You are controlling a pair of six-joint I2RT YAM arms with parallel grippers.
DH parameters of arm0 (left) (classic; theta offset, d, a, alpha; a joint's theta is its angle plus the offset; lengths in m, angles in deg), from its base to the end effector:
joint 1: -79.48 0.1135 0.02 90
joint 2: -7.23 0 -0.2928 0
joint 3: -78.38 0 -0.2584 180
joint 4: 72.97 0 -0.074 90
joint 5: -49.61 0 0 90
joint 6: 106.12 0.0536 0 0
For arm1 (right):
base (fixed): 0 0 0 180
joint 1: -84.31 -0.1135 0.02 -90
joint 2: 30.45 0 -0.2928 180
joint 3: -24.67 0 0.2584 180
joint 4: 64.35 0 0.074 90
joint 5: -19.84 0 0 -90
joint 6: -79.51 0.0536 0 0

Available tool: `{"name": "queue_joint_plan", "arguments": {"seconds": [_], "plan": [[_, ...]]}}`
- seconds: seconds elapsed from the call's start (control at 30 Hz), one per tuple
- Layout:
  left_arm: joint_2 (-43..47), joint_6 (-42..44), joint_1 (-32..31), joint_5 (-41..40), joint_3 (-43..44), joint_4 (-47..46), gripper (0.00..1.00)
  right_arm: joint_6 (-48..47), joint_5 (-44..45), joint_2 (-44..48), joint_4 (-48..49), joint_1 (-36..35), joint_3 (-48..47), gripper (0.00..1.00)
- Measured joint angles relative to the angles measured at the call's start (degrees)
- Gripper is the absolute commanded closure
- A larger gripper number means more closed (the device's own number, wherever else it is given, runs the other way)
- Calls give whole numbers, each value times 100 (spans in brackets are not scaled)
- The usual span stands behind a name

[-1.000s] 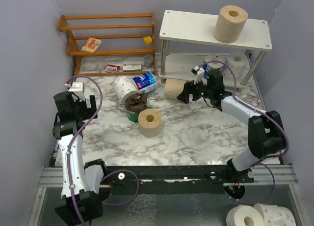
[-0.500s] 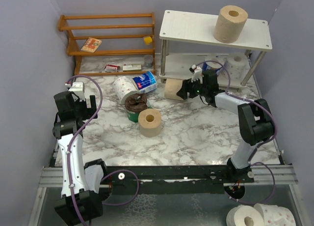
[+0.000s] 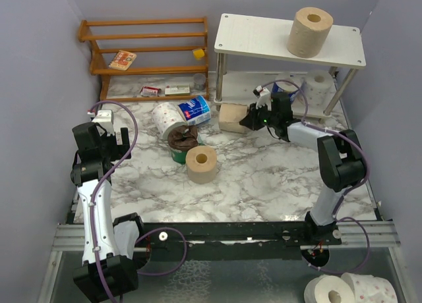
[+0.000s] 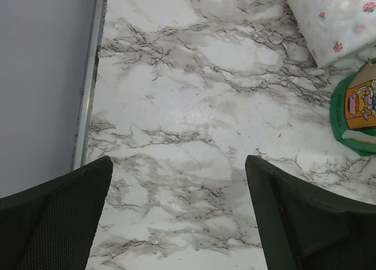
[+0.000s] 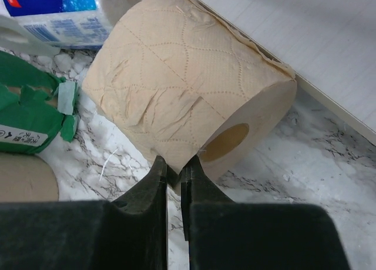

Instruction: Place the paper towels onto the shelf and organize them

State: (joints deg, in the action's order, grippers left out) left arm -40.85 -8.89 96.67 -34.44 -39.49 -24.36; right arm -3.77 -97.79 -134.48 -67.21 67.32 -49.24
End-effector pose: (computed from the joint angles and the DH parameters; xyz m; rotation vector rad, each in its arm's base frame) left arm 0.1735 0.0479 0.3219 -0.1295 2.1694 0.1311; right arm 0.3910 0.1454 0.2018 -0.4780 2.1139 0.7567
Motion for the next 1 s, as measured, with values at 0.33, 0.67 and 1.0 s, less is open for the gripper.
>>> {"name": "queue_joint_plan", "arguments": {"seconds": [0.33,0.67,1.0], "plan": [[0,0,0,0,0,0,2,-1711,-280,1790,-2175,125,-669,99],[-28,0,2,2,0,0,2,-6262,-66,4642,-4876,107,-894,99],[-37,0,0,2,0,0,2,-8526,1650,4306,-7884,109,-2686,99]]}}
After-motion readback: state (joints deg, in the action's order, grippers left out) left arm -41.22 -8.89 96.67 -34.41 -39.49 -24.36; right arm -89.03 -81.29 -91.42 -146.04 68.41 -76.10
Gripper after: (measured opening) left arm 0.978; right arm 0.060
